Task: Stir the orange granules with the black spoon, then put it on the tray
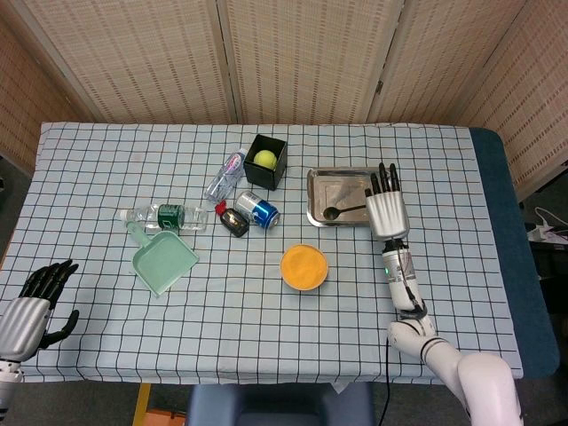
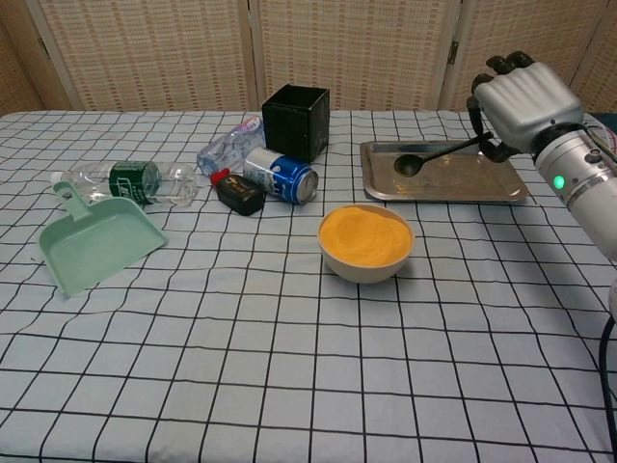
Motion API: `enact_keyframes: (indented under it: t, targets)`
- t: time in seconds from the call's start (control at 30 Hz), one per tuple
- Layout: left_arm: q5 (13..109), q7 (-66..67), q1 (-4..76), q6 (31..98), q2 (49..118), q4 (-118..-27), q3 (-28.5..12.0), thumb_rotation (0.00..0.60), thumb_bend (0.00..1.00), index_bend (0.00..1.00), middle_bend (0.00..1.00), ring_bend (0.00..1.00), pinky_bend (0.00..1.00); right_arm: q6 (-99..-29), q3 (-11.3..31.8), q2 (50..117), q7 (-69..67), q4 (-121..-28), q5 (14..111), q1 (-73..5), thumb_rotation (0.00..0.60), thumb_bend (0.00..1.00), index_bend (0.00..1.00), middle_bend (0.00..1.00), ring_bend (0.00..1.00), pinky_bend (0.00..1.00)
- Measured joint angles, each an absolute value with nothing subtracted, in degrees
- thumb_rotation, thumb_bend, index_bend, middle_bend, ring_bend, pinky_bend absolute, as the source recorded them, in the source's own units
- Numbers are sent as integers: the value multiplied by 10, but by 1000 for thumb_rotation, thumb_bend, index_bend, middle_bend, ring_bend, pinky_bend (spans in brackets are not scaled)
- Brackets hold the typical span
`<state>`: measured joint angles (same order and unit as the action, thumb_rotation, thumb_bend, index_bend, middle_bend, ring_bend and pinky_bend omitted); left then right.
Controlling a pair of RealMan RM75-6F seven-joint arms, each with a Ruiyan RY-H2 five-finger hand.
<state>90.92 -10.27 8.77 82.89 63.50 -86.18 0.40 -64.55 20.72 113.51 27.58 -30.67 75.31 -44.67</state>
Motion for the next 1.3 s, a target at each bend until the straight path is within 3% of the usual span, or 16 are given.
enact_keyframes:
  t: [0.43,0.5,0.67,0.73,1.07,1.3]
  targets:
    - [897,-101,88,823,636,-858,0,600,450,0,13,0,88,-524,253,1213,165,-123,678,-521,600,351,797,220,0,56]
    - [896,-102,89,820,637,-856,0,600,450,0,13,0,89,-509,254,1215,160,-116,675,-525,600,352,714,220,0,56]
    - [896,-102,90,816,638,-855,1,600,450,0,13,0,90,-478,245,1209,126,-113,676,-528,600,355,355,203,0,51]
    - [895,-101,90,816,638,-856,1,600,450,0,13,0,90,-470,238,1203,113,-113,679,-528,600,356,270,192,0,51]
    - [896,-95,90,815,638,-859,3,600,450,0,13,0,90,-476,226,1171,100,-133,682,-511,600,355,219,135,0,43]
    - [888,-91,87,821,639,-856,-2,600,450,0,12,0,91,-588,190,1124,55,-237,722,-453,600,355,162,85,0,19]
